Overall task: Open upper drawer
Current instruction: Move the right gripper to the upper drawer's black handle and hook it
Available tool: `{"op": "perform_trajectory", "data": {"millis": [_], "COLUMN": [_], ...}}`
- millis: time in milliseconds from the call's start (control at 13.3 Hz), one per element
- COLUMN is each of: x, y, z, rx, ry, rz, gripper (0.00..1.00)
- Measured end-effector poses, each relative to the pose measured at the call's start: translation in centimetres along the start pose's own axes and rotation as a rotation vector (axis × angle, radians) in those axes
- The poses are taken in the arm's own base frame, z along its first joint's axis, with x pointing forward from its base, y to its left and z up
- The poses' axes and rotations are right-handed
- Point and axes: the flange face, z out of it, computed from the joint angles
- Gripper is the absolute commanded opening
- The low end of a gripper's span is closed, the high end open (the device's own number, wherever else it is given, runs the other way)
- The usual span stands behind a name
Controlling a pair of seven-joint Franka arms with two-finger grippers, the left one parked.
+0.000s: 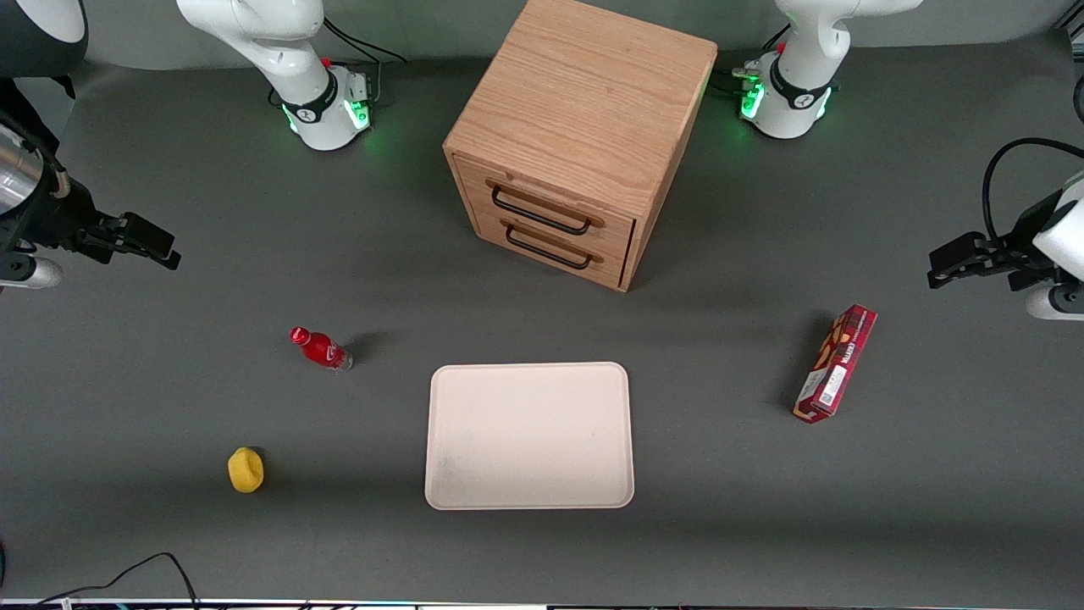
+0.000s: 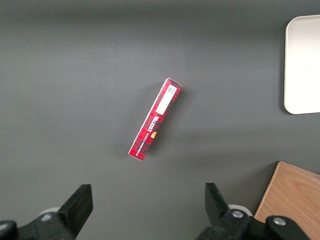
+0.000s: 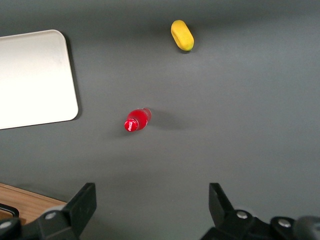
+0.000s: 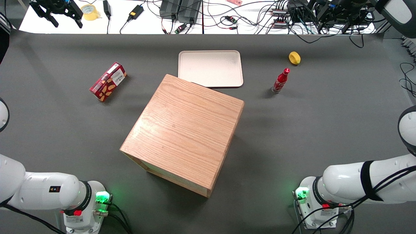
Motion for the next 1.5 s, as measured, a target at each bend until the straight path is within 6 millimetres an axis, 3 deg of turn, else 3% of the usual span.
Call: {"op": "perform_trajectory", "data": {"millis": [375,525,675,825,1125,1275,1500], "x": [-0.1,-0.3,-0.6,-1.5,-5.3,-6.5,-7.2], "y": [-0.1,-1.8,-6.6,-13.2,-25.3,-29.4,-33.3], "z": [0.0,0.2,1.0,2.0,4.6,6.9,11.5], "rx": [-0.001,0.001,0.009,0.029,0.144,0.210,0.285], "ry": [-0.003,-0.005,-0.004,-0.010,-0.014,-0.025,-0.052], "rz": [-0.007,-0.053,-0.148,-0.308,-0.664,-0.840,-1.084], "gripper": [1.00,1.00,1.00,1.00,1.00,1.00,1.00]}}
